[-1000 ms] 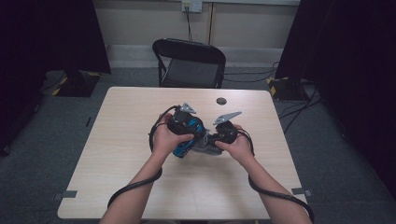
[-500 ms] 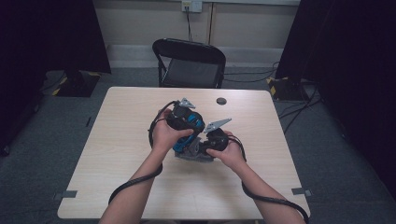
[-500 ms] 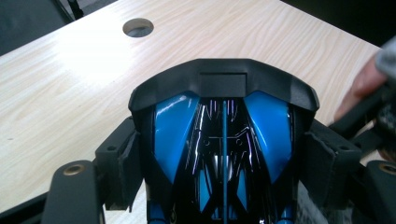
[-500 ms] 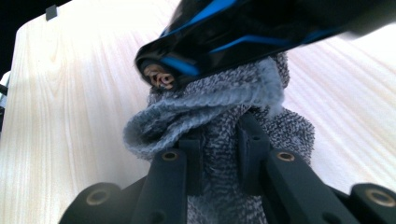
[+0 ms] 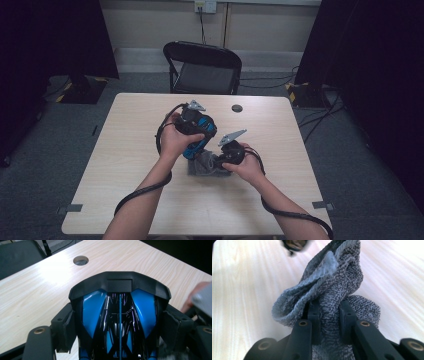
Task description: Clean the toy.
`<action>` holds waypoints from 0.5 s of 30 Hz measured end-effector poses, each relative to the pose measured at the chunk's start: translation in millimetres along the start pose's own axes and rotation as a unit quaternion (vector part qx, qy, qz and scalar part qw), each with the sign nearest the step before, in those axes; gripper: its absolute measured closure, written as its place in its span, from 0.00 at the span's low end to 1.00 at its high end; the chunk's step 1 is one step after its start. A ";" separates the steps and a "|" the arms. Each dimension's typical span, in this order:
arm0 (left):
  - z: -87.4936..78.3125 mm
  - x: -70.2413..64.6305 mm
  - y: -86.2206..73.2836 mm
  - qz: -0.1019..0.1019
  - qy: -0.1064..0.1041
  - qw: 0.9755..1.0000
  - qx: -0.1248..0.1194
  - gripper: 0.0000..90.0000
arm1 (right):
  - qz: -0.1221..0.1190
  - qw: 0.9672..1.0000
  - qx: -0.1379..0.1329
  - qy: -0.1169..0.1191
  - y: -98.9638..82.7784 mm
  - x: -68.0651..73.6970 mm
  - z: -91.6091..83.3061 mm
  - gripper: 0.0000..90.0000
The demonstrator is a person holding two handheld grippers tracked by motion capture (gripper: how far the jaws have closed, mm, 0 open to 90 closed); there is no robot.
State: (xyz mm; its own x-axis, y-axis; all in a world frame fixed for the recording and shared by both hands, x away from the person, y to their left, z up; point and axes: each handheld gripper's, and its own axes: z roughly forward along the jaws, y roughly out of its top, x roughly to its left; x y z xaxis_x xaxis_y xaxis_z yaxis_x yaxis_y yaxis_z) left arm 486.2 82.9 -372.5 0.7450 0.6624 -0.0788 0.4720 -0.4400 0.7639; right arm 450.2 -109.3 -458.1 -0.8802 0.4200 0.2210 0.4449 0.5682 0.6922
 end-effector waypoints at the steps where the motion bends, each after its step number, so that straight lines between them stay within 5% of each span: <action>1: -1.2 0.0 -0.1 0.001 0.003 1.000 0.000 0.28 | 0.003 1.000 -0.001 -0.004 -1.0 -3.1 -3.0 0.84; 15: -5.8 3.2 -21.6 0.006 0.005 1.000 0.019 0.28 | 0.026 0.997 -0.021 -0.062 2.6 -32.1 -44.8 0.84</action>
State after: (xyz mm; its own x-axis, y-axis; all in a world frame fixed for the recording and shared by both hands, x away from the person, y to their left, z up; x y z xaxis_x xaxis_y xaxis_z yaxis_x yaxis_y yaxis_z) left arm 475.7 98.0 -385.6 0.7463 0.6625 -0.0636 0.4809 -0.4707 0.7397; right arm 472.2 -153.0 -432.6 -0.8274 0.5343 0.1729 0.4802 0.5135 0.7112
